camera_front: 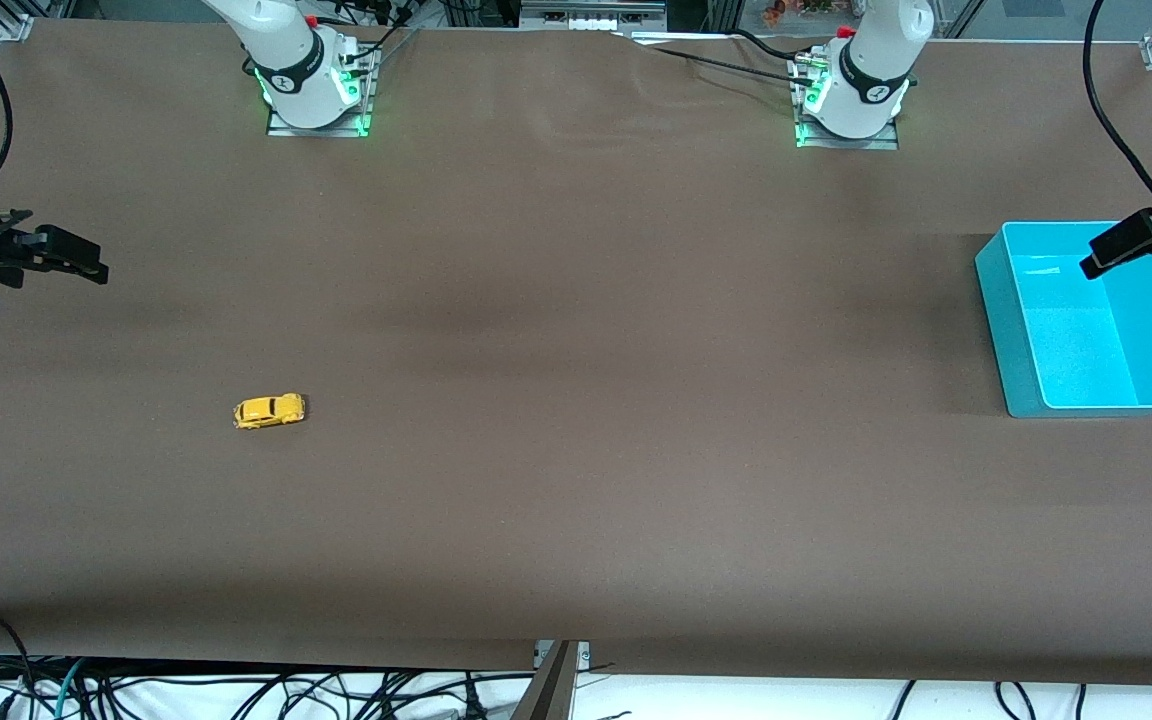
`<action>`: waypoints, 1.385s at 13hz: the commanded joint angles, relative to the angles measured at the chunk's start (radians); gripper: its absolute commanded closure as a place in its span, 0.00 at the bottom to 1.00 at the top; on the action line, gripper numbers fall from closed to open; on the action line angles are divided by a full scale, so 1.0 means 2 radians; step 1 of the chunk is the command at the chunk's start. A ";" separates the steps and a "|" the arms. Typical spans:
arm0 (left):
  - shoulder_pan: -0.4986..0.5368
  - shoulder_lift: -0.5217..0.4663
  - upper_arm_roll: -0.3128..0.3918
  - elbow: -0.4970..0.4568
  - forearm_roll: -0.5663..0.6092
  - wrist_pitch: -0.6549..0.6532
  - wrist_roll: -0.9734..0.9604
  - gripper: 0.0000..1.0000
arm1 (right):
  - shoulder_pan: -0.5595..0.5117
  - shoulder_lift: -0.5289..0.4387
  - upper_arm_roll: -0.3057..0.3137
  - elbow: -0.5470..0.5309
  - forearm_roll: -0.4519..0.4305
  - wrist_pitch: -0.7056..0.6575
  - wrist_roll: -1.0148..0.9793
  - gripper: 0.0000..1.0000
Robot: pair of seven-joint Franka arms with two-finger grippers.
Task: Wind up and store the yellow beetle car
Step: 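Reach the right gripper down over the yellow beetle car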
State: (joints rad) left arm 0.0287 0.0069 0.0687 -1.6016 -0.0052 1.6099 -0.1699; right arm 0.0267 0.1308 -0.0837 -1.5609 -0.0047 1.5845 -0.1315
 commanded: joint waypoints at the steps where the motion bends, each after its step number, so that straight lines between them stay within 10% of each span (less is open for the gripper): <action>1: 0.002 0.004 0.002 0.013 0.000 -0.009 0.007 0.00 | 0.008 0.021 0.004 0.004 0.002 -0.008 -0.054 0.00; 8: 0.002 0.004 0.001 0.013 0.000 -0.009 0.007 0.00 | 0.023 0.110 0.004 -0.016 -0.001 0.061 -0.293 0.00; 18: 0.002 0.004 0.002 0.013 0.000 -0.009 0.007 0.00 | 0.034 0.128 0.004 -0.236 -0.034 0.423 -0.599 0.01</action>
State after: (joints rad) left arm 0.0287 0.0069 0.0714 -1.6011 -0.0052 1.6099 -0.1699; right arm 0.0943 0.3879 -0.0744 -1.9662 -0.0610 2.3274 -1.2384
